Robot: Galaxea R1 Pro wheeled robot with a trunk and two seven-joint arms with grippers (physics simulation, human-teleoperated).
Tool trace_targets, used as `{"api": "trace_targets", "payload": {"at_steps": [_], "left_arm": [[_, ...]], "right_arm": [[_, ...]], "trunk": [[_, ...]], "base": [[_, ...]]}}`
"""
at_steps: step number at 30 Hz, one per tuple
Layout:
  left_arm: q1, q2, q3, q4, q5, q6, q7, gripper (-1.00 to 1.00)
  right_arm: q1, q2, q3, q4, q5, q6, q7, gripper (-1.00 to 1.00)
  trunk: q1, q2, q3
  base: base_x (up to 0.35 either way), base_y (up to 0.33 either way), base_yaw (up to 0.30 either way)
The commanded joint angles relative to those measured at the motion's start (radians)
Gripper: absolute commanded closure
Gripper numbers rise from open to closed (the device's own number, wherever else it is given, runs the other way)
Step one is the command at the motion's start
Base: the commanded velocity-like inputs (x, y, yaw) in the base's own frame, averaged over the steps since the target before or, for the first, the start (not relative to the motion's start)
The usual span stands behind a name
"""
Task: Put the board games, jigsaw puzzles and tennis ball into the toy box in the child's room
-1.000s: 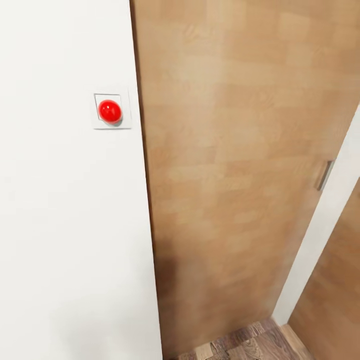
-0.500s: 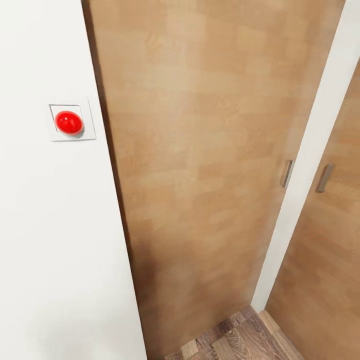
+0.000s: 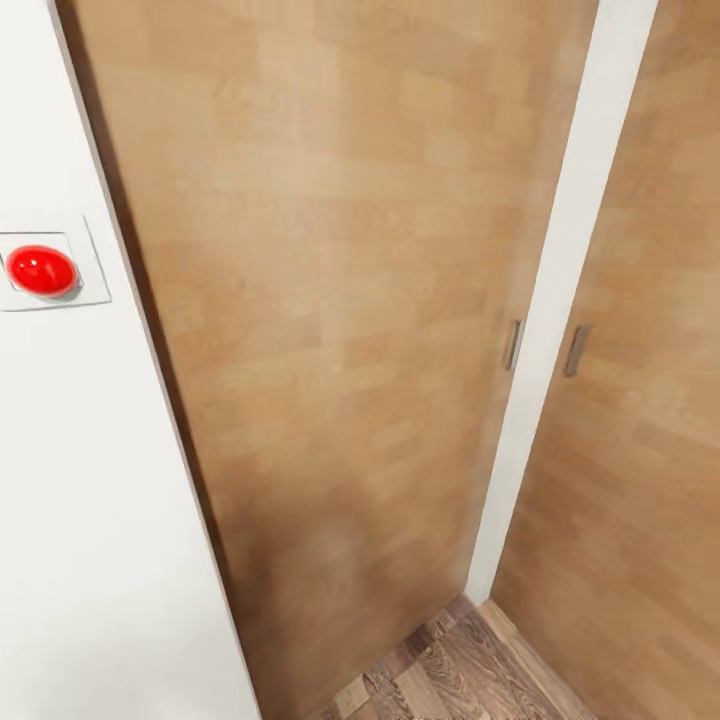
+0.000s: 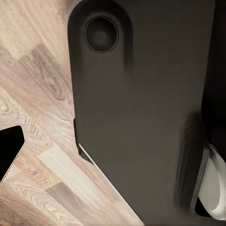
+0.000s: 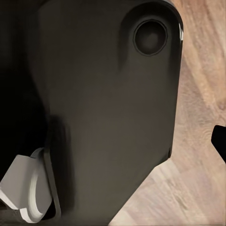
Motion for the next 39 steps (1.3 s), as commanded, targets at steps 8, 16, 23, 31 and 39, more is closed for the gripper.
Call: {"api": "trace_targets", "payload": {"at_steps": [8,16,23,31,39], "left_arm": [[0.000,0.001,-0.001,0.000,-0.001,-0.003,0.000,-1.00],[0.000,0.002,-0.001,0.003,-0.001,-0.003,0.000,-1.00],[0.000,0.002,-0.003,0.003,-0.001,-0.003,0.000,-1.00],[0.000,0.001,-0.003,0.003,-0.001,-0.003,0.000,-1.00],[0.000,0.002,-0.003,0.003,-0.001,-0.004,0.000,-1.00]], "right_arm": [[0.000,-0.002,0.000,0.000,-0.002,-0.004,0.001,-1.00],[0.000,0.000,0.000,0.000,-0.002,-0.005,0.001,-1.00],[0.003,0.001,0.000,0.000,-0.002,-0.005,0.002,-1.00],[0.006,0.002,0.000,0.000,-0.002,-0.005,0.001,-1.00],[0.006,0.003,0.000,0.000,-0.002,-0.006,0.002,-1.00]], "trunk": [[-0.031,0.056,0.021],[-0.061,0.112,0.043],[-0.088,0.161,0.062],[-0.119,0.217,0.084],[-0.150,0.273,0.106]], "base": [[0.000,0.000,-0.277],[0.000,0.000,-0.277],[-0.007,0.000,-0.277],[-0.166,0.000,-0.277],[-0.018,0.000,-0.277]]}}
